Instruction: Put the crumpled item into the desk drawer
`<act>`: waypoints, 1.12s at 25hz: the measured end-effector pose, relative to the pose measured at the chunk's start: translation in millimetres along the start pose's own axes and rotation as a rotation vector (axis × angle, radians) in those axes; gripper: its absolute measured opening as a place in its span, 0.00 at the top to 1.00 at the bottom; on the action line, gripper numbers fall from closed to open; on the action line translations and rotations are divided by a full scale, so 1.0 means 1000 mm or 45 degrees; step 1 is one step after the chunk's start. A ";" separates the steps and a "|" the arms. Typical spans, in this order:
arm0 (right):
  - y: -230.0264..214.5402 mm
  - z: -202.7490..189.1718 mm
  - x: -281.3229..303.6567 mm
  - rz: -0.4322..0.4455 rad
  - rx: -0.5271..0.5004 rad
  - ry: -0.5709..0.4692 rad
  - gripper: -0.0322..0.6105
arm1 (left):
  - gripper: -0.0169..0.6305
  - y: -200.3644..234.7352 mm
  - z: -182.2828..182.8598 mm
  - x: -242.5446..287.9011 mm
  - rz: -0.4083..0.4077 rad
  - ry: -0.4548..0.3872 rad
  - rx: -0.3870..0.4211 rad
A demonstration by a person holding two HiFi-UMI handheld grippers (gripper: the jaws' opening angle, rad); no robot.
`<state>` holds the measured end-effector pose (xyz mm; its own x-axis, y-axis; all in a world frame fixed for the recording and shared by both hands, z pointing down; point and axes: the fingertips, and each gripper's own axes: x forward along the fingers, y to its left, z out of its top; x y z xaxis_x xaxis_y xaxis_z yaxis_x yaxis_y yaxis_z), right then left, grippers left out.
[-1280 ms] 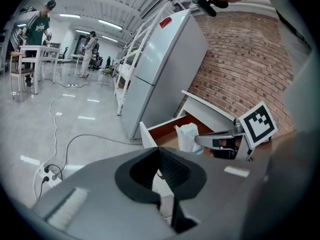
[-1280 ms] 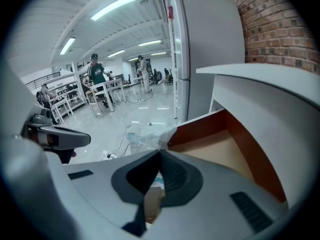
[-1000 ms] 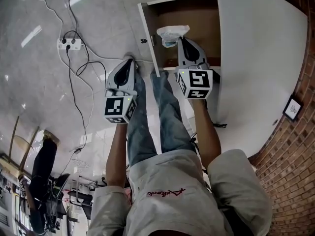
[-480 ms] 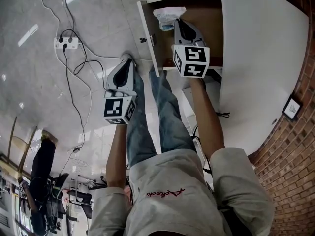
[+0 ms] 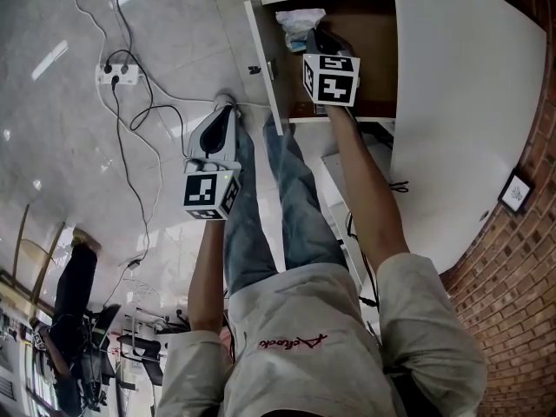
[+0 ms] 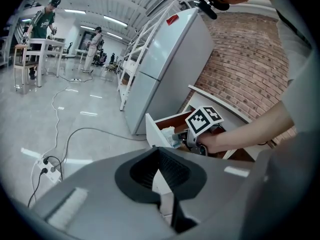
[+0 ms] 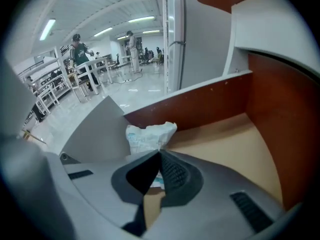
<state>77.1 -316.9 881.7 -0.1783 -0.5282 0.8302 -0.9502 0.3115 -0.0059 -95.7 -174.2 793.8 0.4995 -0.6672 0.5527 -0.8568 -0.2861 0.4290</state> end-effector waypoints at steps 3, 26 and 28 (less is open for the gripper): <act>-0.003 -0.003 0.007 -0.009 0.038 0.034 0.93 | 0.96 -0.001 0.000 0.000 -0.004 0.001 -0.001; 0.021 0.022 -0.019 0.025 -0.086 -0.116 0.84 | 0.96 -0.005 0.003 -0.006 0.000 -0.027 0.003; 0.025 0.024 -0.026 0.023 -0.098 -0.144 0.86 | 0.96 -0.006 0.004 -0.008 0.003 -0.033 0.000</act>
<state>51.6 -314.3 846.8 -0.2274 -0.6065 0.7619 -0.9250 0.3792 0.0258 -95.4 -170.2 783.7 0.4938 -0.6855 0.5351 -0.8581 -0.2843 0.4276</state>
